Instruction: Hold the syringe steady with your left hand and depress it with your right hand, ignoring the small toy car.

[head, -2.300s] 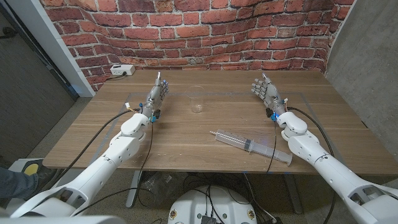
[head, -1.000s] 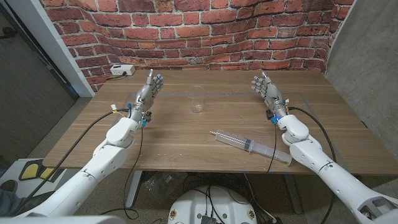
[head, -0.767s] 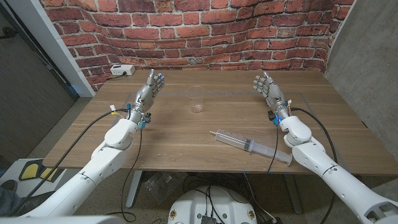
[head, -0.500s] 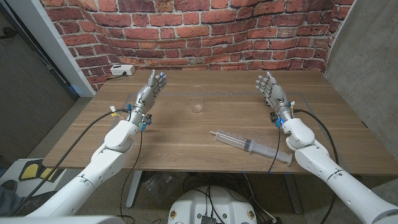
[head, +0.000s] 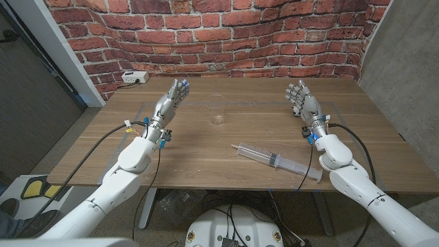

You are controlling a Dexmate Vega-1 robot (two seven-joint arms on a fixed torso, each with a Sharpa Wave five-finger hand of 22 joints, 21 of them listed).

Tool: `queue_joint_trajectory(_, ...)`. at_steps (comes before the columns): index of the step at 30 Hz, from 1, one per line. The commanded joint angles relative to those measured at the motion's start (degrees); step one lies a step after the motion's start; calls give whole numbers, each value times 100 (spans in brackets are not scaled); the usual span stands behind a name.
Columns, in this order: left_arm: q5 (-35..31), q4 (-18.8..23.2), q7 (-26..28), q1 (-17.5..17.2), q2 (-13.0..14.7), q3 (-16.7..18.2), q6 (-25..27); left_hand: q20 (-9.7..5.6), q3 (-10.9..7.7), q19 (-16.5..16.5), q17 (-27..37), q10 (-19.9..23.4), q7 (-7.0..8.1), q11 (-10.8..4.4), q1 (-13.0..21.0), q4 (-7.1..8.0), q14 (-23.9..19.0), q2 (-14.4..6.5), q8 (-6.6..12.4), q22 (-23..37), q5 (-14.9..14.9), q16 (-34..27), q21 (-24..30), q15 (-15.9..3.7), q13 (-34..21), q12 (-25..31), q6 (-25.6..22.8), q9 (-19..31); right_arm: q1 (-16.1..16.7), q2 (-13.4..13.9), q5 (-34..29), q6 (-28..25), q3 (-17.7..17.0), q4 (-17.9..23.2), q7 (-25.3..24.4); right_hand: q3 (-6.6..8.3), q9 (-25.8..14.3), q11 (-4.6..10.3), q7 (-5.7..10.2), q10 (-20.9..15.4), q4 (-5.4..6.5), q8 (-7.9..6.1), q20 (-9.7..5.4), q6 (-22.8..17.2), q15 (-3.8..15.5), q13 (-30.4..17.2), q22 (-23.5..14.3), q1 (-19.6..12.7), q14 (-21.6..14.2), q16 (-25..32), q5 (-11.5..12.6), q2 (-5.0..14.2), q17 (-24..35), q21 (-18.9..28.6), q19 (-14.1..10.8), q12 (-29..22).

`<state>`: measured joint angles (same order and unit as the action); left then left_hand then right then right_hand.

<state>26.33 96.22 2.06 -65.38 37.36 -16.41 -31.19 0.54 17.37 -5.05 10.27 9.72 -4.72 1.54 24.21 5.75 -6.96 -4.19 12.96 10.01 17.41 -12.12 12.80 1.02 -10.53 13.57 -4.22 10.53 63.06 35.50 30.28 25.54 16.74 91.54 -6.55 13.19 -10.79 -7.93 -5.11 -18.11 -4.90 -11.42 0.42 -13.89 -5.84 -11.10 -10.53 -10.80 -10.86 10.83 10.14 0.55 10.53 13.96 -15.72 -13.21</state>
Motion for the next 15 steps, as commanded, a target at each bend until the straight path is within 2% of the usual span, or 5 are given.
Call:
queue_joint_trajectory(1,-356,410,132,-60,17,-257,16,7,-5,-82,12,89,-5,-5,47,-36,-83,-17,28,15,-27,-4,35,4,-29,25,-74,9,266,234,202,80,-212,177,145,9,-23,3,-17,-41,-16,-17,16,-50,24,-4,-10,-36,-57,-2,33,-11,14,-15,-68,-15)
queue_joint_trajectory(3,-520,705,281,-188,101,-258,184,13,-5,-87,12,93,-6,10,54,-39,-81,-16,28,15,-29,2,31,2,-29,20,-89,9,346,257,269,163,-284,209,179,9,-22,2,-15,-43,-18,-16,18,-50,20,-4,-10,-37,-59,-2,33,-10,13,-17,-70,-15)
queue_joint_trajectory(7,-815,1000,544,-354,200,-238,394,13,-7,-94,12,103,-6,3,64,-43,-84,-18,26,15,-31,8,27,-1,-30,18,-102,9,405,312,358,208,-342,200,290,12,-22,-10,-17,-52,-21,-16,19,-54,18,-4,-10,-42,-64,-1,34,-3,13,-21,-72,-18)
queue_joint_trajectory(11,-971,1104,640,-422,269,-247,459,11,-11,-100,12,99,-1,2,77,-48,-87,-22,21,15,-33,14,23,0,-30,8,-107,9,453,320,395,227,-373,198,313,15,-22,-1,-19,-52,-24,-17,18,-60,13,-4,-10,-47,-72,0,34,3,12,-24,-74,-17)
queue_joint_trajectory(15,-1055,1063,586,-390,302,-294,313,15,-15,-101,12,104,2,0,90,-54,-94,-26,15,15,-35,18,17,-2,-30,4,-111,9,518,316,365,272,-408,252,270,17,-22,-12,-22,-55,-28,-21,21,-73,8,-4,-10,-50,-72,-1,34,6,11,-27,-76,-17)
